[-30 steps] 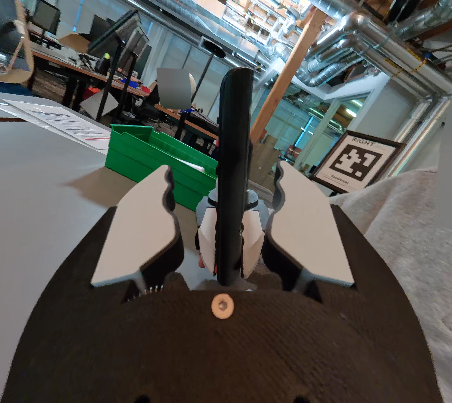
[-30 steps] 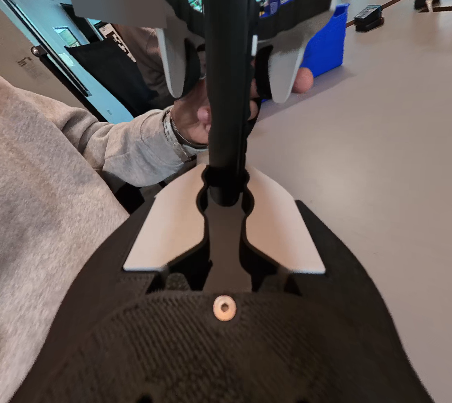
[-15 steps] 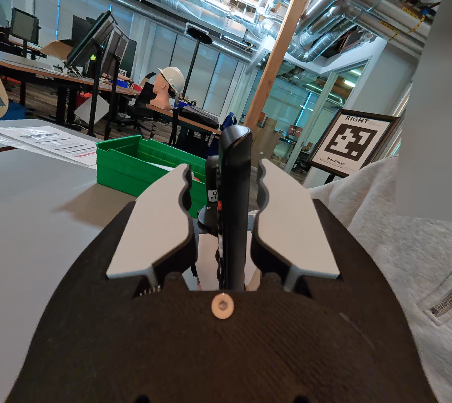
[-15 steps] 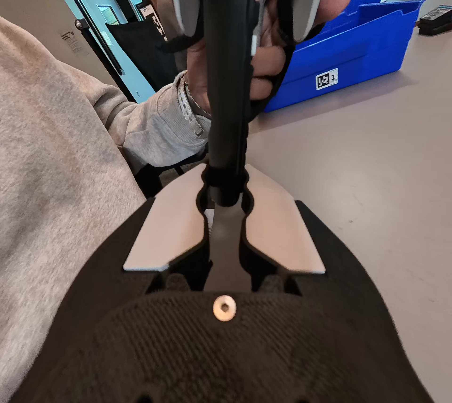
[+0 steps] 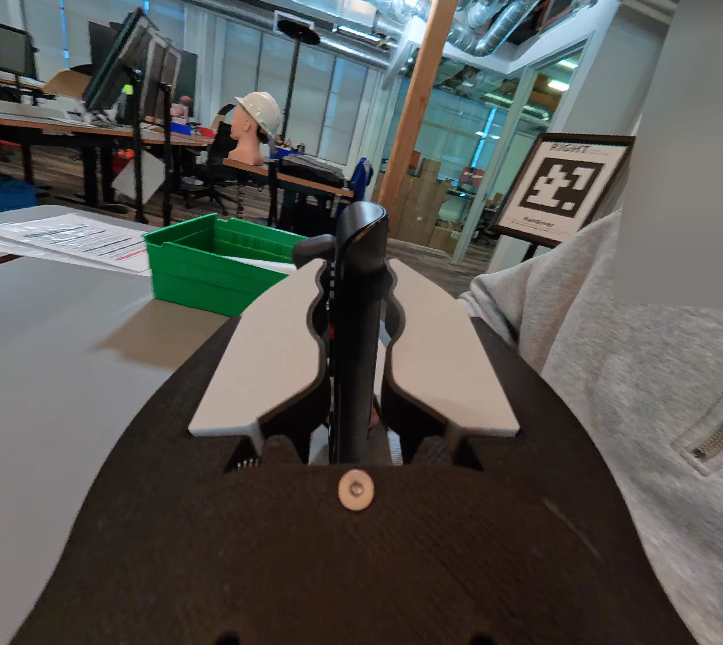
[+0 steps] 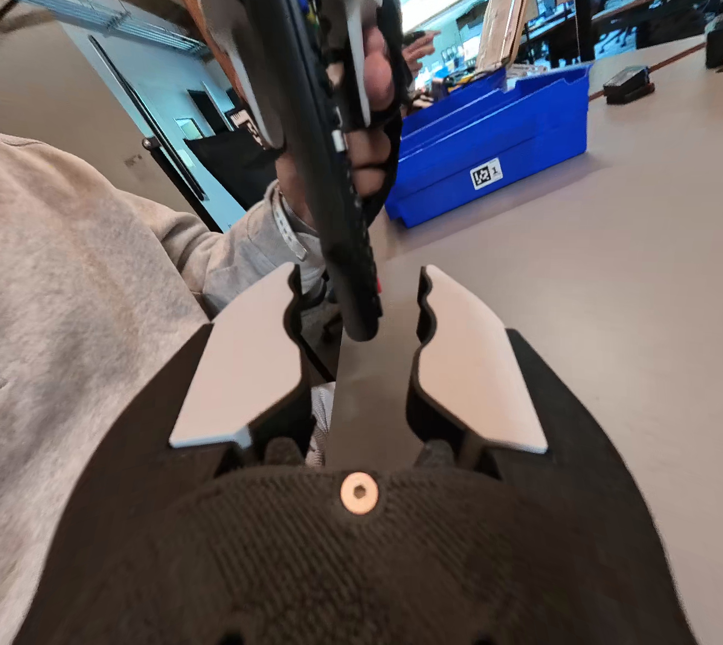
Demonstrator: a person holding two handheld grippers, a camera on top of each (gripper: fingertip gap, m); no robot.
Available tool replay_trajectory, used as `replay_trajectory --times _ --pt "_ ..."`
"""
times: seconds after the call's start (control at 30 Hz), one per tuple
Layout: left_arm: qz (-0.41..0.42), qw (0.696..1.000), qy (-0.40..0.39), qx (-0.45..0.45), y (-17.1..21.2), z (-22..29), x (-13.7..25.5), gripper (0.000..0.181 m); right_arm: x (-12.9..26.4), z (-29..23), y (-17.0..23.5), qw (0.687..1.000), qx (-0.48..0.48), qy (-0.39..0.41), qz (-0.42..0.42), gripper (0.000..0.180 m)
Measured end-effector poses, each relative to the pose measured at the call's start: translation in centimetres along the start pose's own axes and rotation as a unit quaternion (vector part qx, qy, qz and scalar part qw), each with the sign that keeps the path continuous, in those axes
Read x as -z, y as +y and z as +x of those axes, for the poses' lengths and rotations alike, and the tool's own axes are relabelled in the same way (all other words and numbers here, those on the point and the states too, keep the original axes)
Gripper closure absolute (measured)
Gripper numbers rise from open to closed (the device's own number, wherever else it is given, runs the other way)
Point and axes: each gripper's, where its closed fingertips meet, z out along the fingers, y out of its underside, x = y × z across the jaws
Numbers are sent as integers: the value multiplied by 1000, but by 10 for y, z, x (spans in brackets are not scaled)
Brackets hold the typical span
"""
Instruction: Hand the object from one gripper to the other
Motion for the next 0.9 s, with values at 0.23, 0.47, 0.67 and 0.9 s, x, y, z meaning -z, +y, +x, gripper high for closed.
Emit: replay_trajectory --times 0.23,0.47,0.67,0.9 --pt "37 979 182 83 -3 38 6 155 9 -33 -23 984 -85 -142 61 122" --pt "18 960 261 98 11 59 6 155 -10 -72 1 965 -122 -233 -14 113" --pt "27 950 285 124 19 64 -1 155 -14 -86 4 960 -111 -257 -17 114" --pt "32 940 307 146 22 68 -4 155 -13 -94 9 960 -79 -267 -37 129"
